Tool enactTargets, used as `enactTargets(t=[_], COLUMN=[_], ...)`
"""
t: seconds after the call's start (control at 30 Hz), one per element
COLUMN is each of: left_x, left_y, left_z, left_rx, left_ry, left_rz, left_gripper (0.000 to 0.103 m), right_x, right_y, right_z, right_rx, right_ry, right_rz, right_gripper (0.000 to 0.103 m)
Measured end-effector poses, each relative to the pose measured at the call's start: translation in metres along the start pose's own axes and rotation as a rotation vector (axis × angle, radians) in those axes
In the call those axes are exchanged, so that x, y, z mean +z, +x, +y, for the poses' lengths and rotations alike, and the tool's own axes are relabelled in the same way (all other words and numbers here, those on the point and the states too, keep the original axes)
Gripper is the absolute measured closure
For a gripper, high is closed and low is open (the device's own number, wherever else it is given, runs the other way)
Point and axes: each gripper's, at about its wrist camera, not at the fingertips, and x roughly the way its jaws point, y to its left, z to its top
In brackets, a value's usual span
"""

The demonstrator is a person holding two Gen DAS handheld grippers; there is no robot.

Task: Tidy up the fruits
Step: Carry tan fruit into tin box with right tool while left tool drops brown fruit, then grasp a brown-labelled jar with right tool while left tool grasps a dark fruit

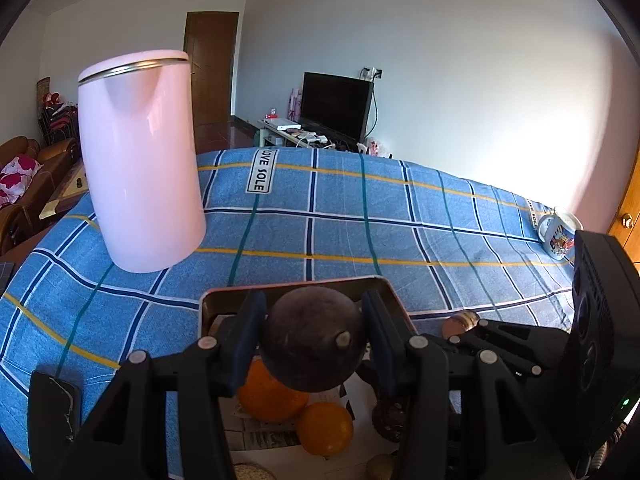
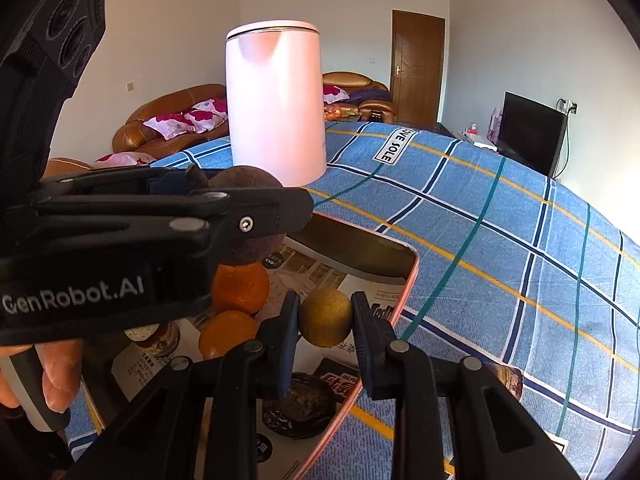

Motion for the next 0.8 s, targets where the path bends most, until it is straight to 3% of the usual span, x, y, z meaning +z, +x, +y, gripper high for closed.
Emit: enactTargets(t=[0.07,0.2,0.27,0.37,0.5,0.6,0.8], left_x=[0.0,0.002,0.003,0.002,-0.002,-0.005,-0.011], left_y=[-0.001,-0.012,-0.018,-0.029,-0.034,-0.034,-0.033], left_z=[0.001,-0.001,-0.004,-0.01,-0.02,-0.027,-0.041], left_rx=[0.011,0.007,0.009,0.004,-0.019,-0.028,-0.038], left_ry=[-0.004,0.002,0.002,0.006,0.001,0.002,0.021], left_rz=[-0.007,-0.048,-0.068,-0.11,-0.137,-0.137,-0.128], left_gripper=[0.051,0.042,0.042,0.034,0.031,0.031,0.029], right_x=[0.001,-0.001,-0.006,-0.015,-0.028,-0.032,-0.025], right_y=[-0.002,-0.026,-0.042,-0.059,-0.066,-0.061,-0.032], right_z=[0.0,-0.009,-0.02,-0.049,-0.096,-0.11,-0.097], right_rx=[-0.003,-0.008,-0.045,-0.103,-0.19,-0.166,-0.136], right_ry=[-0.001,0.01,0.009,0.039,0.143,0.196,0.167], right_rz=[0.0,-0.052,-0.075,-0.068,-0.043,-0.012,0.1], right_gripper=[0.072,0.042,0.041,0.041,0.041,0.041,0.041])
